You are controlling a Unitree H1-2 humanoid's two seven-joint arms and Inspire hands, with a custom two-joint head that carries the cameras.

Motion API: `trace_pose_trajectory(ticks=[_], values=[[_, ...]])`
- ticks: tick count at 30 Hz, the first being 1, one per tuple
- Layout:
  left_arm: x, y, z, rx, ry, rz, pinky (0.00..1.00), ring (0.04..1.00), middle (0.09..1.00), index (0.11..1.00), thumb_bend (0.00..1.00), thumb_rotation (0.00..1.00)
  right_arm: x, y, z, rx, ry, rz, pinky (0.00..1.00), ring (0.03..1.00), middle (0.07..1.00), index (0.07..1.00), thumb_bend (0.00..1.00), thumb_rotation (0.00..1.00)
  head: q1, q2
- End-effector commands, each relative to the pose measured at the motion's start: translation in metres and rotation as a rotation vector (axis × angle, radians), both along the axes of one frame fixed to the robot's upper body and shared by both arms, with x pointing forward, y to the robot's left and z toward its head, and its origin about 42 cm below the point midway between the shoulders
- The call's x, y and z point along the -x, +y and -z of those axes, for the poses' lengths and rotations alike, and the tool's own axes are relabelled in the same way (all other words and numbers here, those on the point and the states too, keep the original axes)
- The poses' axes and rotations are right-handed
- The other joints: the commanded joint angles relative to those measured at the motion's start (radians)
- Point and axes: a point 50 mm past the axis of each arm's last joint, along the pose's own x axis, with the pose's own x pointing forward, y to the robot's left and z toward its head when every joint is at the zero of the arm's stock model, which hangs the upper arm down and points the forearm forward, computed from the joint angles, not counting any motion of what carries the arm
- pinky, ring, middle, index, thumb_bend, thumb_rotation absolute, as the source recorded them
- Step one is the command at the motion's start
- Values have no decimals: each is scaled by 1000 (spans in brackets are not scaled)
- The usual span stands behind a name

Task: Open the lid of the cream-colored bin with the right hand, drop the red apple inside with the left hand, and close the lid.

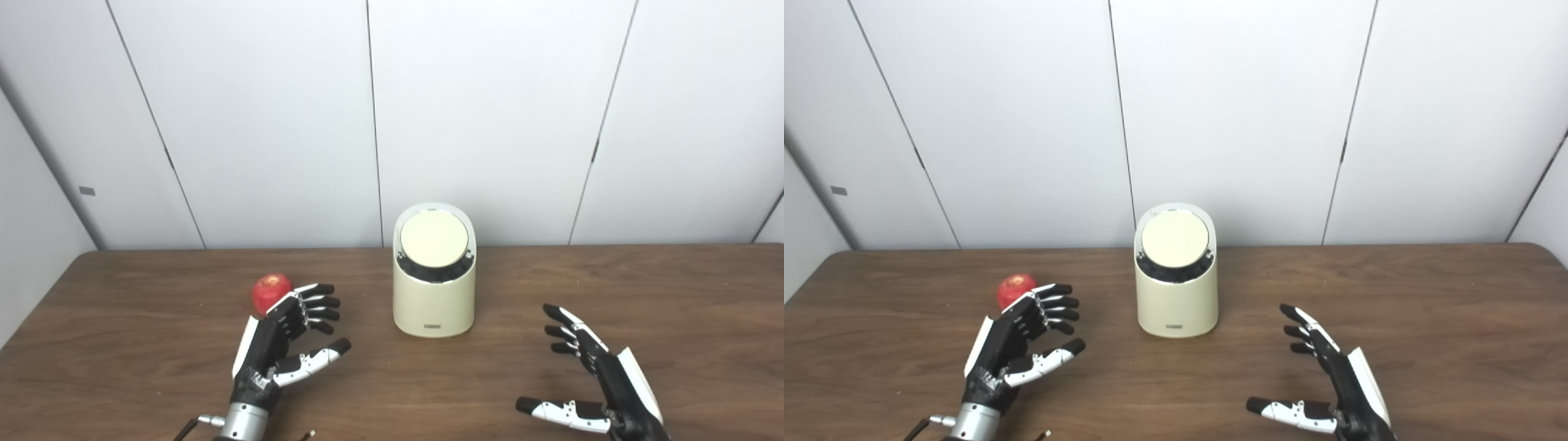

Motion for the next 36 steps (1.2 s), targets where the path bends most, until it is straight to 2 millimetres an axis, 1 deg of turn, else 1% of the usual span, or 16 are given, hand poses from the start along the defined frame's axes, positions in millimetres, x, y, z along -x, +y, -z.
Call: trace_pose_trajectory(ticks=[1, 7, 12, 16, 18, 20, 22, 23, 25, 27, 30, 31, 34, 36], values=[[17, 11, 21, -23, 56, -22, 540, 631, 670, 733, 676, 3, -3, 3, -16, -8, -67, -2, 751, 827, 893, 858, 774, 231, 1, 0], [18, 10, 20, -16, 56, -21, 541, 639, 675, 737, 674, 2, -3, 4, -17, -8, -71, -6, 777, 843, 893, 855, 769, 217, 1, 0], [18, 10, 21, -19, 56, -24, 544, 644, 679, 745, 675, 0, -3, 4, -17, -12, -66, -7, 753, 838, 893, 855, 769, 221, 2, 0], [17, 9, 22, -23, 57, -24, 544, 638, 676, 742, 678, 11, -5, 5, -16, -25, -68, -12, 737, 820, 892, 858, 764, 213, 6, -8], [16, 9, 22, -26, 57, -24, 551, 638, 675, 741, 673, 4, -7, 7, -16, -34, -71, -12, 733, 811, 887, 860, 755, 224, 7, -12], [15, 9, 22, -35, 57, -26, 557, 635, 670, 738, 663, 1, -9, 11, -19, -46, -78, -12, 721, 807, 882, 861, 733, 282, 3, -12], [15, 9, 22, -30, 58, -28, 554, 632, 667, 738, 656, 0, -14, 17, -28, -51, -92, -19, 704, 804, 878, 867, 711, 361, -6, -17], [14, 9, 22, -28, 56, -27, 551, 633, 670, 739, 653, 0, -18, 19, -33, -46, -106, -25, 689, 798, 877, 868, 706, 384, -6, -17], [14, 10, 22, -17, 53, -20, 540, 636, 678, 744, 647, 0, -25, 24, -43, -26, -139, -35, 657, 778, 876, 867, 697, 374, -11, -18], [14, 10, 22, -19, 53, -19, 537, 641, 683, 747, 651, 0, -33, 28, -58, 1, -165, -44, 640, 778, 884, 872, 699, 352, -16, -17], [13, 11, 22, -28, 53, -23, 533, 640, 682, 744, 665, 3, -45, 33, -76, 33, -175, -31, 716, 831, 895, 905, 703, 343, -23, -18], [12, 11, 23, -28, 53, -22, 535, 643, 684, 746, 668, 2, -50, 34, -82, 40, -169, -22, 731, 841, 898, 914, 717, 347, -30, -25], [11, 10, 24, -18, 53, -14, 540, 647, 688, 750, 669, 0, -63, 36, -101, 79, -157, 6, 741, 858, 894, 931, 780, 400, -31, -25], [10, 8, 23, -15, 56, -14, 540, 643, 684, 745, 666, 0, -72, 38, -113, 107, -162, 29, 737, 859, 894, 930, 796, 377, -35, -24]])
